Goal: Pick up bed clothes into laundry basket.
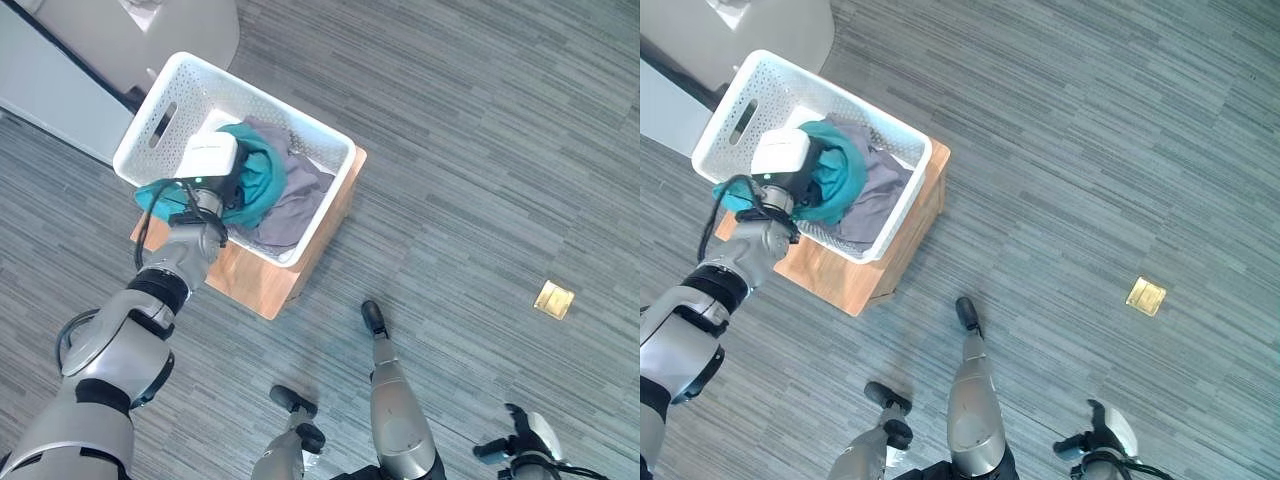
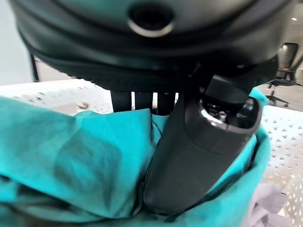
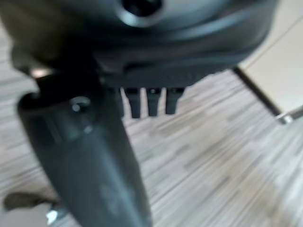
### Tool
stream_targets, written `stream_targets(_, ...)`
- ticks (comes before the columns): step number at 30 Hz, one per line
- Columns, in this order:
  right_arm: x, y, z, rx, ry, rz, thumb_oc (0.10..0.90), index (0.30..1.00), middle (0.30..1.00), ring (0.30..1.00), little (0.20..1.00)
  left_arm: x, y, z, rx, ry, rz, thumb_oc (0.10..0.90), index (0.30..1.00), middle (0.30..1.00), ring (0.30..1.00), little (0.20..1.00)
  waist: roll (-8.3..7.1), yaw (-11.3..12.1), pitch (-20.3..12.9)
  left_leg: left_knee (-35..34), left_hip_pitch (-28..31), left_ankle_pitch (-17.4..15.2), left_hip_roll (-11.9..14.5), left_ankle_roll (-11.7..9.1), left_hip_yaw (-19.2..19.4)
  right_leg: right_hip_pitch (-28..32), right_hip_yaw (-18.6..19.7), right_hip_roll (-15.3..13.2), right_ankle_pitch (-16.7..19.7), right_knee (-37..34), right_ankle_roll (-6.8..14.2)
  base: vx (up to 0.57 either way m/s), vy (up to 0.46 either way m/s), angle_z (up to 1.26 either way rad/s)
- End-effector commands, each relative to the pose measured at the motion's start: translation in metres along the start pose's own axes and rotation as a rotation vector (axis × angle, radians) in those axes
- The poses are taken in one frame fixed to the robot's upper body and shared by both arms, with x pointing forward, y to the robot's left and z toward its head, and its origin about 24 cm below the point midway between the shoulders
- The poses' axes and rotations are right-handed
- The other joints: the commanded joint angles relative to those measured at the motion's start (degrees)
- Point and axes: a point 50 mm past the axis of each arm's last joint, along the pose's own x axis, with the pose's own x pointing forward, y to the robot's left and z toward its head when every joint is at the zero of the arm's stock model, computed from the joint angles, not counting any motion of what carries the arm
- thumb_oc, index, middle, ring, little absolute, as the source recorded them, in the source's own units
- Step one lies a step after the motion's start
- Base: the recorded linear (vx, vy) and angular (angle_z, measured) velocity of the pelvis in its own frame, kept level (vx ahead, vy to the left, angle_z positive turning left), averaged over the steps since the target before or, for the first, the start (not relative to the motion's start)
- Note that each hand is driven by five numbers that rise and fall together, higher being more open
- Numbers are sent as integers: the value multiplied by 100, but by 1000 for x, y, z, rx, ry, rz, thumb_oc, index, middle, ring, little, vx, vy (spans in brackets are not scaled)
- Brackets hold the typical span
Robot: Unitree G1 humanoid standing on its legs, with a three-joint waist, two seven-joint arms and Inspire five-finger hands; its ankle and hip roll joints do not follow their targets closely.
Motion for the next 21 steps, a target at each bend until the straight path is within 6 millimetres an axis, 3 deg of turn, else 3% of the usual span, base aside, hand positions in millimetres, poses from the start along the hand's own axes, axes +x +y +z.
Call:
stream_targets(1,-10,-2,-33,-53,93,-16,800,900,900,900,900,27,83,0,-21,-34,337,400,300,300,300,300,67,-43,-343,11,-8,135,572,-341,-359,-140,-328,-106,-579,303,411,16,-5,-13)
stream_targets(2,-10,-1,-32,-51,89,-10,800,900,900,900,900,28,86,3,-9,-52,349,400,300,300,300,300,74,-60,-344,11,-19,123,568,-341,-359,-160,-317,-111,-571,311,408,35,-4,-9)
stream_targets(3,-9,0,-29,-49,82,-5,800,900,900,900,900,28,86,7,9,-71,349,800,900,900,900,900,81,-77,-346,11,-28,120,569,-342,-357,-177,-299,-121,-570,315,410,39,3,-5)
stream_targets(9,-6,8,-15,-30,40,22,800,900,900,900,900,31,88,12,44,-84,335,800,900,900,900,900,203,-133,-415,11,29,53,551,-338,-364,-137,-256,-123,-581,299,400,51,1,-4)
stream_targets(16,-7,10,-11,-9,27,38,800,900,900,900,900,30,123,40,-352,-161,490,800,900,900,900,900,203,-8,-631,11,271,44,603,-362,-545,302,-470,-59,-698,209,336,29,-61,5)
stream_targets(21,-3,10,-2,-2,17,52,800,900,900,900,900,25,124,53,-519,-206,493,800,900,900,900,900,112,175,-798,11,498,56,660,-384,-622,679,-642,7,-768,161,307,14,-60,18)
